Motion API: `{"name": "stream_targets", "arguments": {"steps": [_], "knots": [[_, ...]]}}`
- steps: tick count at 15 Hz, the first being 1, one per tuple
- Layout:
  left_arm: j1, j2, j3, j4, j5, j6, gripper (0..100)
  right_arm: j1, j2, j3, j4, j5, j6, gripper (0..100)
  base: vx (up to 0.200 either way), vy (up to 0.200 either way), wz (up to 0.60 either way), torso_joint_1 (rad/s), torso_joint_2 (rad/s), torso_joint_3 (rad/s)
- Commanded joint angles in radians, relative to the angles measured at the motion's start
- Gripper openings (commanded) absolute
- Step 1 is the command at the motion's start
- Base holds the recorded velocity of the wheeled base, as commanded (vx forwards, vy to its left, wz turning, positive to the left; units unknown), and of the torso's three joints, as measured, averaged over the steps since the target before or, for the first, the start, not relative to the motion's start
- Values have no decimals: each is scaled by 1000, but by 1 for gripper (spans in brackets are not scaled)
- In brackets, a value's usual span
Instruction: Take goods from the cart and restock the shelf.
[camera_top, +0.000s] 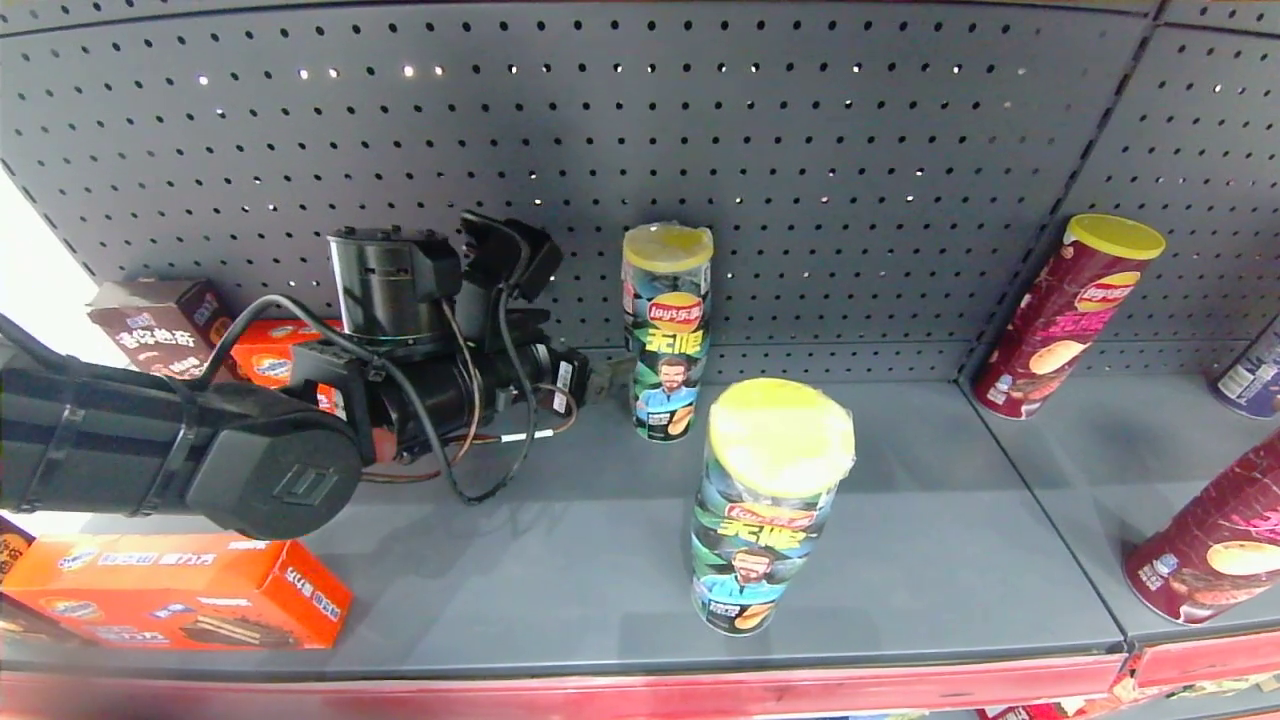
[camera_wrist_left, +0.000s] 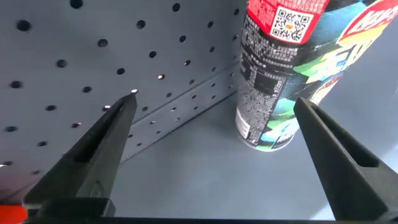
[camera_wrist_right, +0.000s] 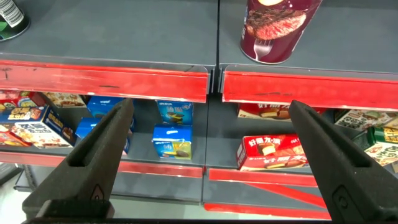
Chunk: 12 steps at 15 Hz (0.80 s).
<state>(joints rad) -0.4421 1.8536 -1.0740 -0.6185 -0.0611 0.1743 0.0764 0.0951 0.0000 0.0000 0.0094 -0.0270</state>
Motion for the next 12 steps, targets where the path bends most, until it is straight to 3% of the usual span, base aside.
{"name": "stream_targets", "arguments": {"steps": [1,2,3,7,12], "knots": [[40,-31,32,0,7,70,100,0,2,0,0,0,-1,100,0,0,0,0,0,0],[59,-28,31,0,7,106,100,0,2,0,0,0,1,100,0,0,0,0,0,0],[62,-21,23,0,7,113,100,0,2,0,0,1,1,100,0,0,0,0,0,0],[54,35,-21,0,7,113,100,0,2,0,0,1,1,100,0,0,0,0,0,0],[2,35,-27,0,4,110,100,0,2,0,0,1,1,100,0,0,0,0,0,0]]}}
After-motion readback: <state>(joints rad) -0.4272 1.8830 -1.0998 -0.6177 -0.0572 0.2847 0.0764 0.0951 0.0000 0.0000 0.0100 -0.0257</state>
